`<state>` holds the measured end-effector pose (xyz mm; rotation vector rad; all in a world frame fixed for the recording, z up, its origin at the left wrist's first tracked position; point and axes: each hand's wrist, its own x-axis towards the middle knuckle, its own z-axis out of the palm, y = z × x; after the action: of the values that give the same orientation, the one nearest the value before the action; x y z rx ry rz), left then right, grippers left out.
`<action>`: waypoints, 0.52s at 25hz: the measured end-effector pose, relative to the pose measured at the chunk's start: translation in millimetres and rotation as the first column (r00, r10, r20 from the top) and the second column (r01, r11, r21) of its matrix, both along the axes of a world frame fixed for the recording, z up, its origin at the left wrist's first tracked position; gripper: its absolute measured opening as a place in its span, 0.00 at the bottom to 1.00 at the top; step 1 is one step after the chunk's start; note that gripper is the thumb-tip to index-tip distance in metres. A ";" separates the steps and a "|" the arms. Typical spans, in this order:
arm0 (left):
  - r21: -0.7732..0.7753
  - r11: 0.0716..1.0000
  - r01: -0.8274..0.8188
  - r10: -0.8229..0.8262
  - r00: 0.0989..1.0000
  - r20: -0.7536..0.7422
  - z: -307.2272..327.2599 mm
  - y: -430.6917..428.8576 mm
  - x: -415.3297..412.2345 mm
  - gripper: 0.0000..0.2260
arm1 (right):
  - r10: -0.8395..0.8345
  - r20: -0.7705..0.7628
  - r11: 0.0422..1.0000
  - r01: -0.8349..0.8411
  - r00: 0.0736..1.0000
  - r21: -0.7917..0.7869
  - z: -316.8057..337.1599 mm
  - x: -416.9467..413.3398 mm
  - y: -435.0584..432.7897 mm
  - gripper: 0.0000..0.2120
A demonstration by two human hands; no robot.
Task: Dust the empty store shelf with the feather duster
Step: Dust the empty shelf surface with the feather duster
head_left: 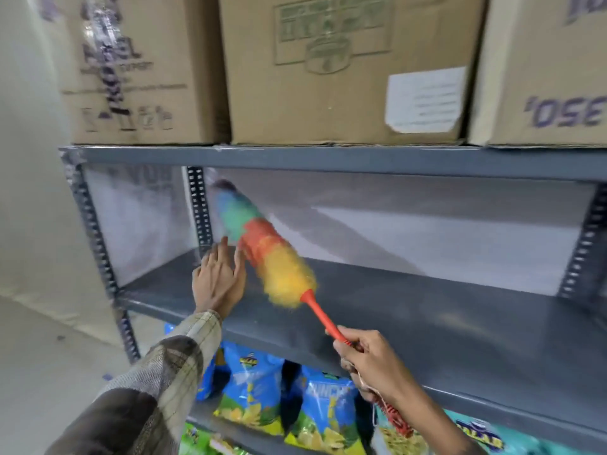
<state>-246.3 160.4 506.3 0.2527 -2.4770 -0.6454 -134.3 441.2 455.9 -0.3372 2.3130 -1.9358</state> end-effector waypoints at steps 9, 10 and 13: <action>-0.069 0.942 0.328 -0.325 0.944 0.047 -24.8 137.6 -23.7 0.30 | -0.369 0.029 0.928 0.370 0.929 -0.044 -22.3 53.5 130.0 0.12; -0.084 0.927 0.366 -0.364 0.930 0.047 -29.5 151.2 -21.3 0.29 | -0.385 0.036 0.921 0.386 0.922 -0.045 -25.4 63.8 139.2 0.13; -0.133 0.871 0.474 -0.470 0.881 0.061 -47.2 186.7 -8.2 0.30 | -0.431 0.020 0.901 0.431 0.902 -0.046 -31.1 92.2 154.1 0.14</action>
<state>-254.4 347.1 459.1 -0.4215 -2.6113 -0.6503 -42.1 595.3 424.8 0.2056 2.5002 -2.1719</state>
